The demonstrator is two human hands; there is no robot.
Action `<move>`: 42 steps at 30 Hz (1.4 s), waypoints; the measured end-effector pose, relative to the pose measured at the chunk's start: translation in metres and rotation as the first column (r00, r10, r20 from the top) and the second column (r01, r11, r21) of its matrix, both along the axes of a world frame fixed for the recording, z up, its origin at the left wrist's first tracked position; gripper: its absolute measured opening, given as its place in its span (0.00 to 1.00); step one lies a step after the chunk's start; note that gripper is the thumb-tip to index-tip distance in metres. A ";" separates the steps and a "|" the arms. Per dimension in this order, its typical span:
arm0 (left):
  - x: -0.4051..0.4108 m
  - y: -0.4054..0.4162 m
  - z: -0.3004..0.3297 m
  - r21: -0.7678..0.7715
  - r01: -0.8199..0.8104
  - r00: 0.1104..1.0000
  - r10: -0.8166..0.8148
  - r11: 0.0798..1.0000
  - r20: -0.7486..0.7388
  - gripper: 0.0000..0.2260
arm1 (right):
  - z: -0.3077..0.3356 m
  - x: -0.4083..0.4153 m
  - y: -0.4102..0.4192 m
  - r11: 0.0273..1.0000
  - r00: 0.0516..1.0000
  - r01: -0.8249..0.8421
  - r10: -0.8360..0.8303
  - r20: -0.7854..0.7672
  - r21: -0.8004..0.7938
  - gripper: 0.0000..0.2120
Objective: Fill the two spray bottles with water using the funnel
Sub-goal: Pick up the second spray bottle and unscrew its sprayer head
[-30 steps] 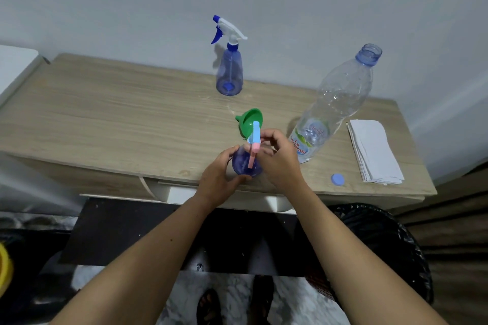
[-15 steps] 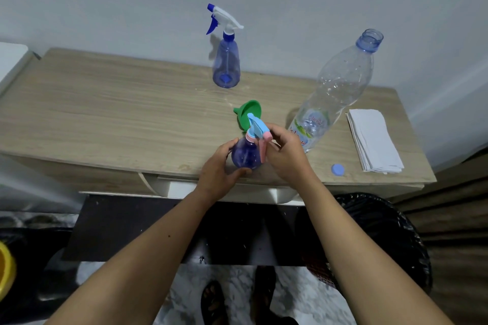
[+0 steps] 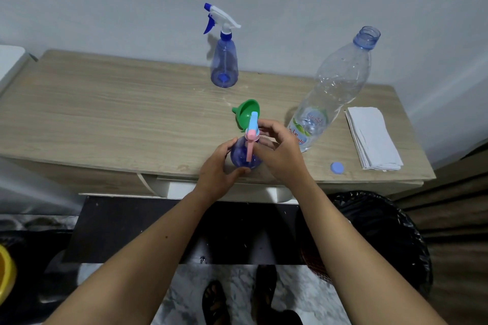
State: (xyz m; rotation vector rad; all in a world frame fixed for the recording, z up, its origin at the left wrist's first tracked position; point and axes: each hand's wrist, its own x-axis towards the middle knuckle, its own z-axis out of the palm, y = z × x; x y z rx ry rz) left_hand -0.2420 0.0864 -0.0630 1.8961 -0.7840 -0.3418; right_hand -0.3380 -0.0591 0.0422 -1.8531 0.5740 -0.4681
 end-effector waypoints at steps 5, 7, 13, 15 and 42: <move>0.000 0.000 -0.002 0.000 0.001 1.000 -0.001 1.000 0.000 0.37 | -0.001 0.006 0.006 0.992 0.998 0.055 -0.054 0.008 -0.116 0.18; 0.000 0.000 -0.001 0.005 0.001 1.000 -0.001 1.000 0.003 0.37 | 0.003 0.004 0.008 0.997 1.000 0.026 -0.025 0.011 -0.076 0.22; 0.001 0.000 -0.004 0.021 -0.006 1.000 0.006 1.000 -0.004 0.35 | 0.001 0.006 0.008 0.997 0.999 0.035 -0.033 0.021 -0.075 0.20; 0.002 0.000 -0.005 0.033 -0.003 1.000 0.002 0.999 0.002 0.35 | 0.001 0.008 0.008 0.995 0.999 0.049 -0.048 0.022 -0.081 0.18; 0.001 0.000 0.001 -0.003 -0.008 0.996 0.007 1.000 -0.092 0.40 | 0.082 0.048 -0.023 0.977 0.949 0.191 -0.209 0.238 0.095 0.16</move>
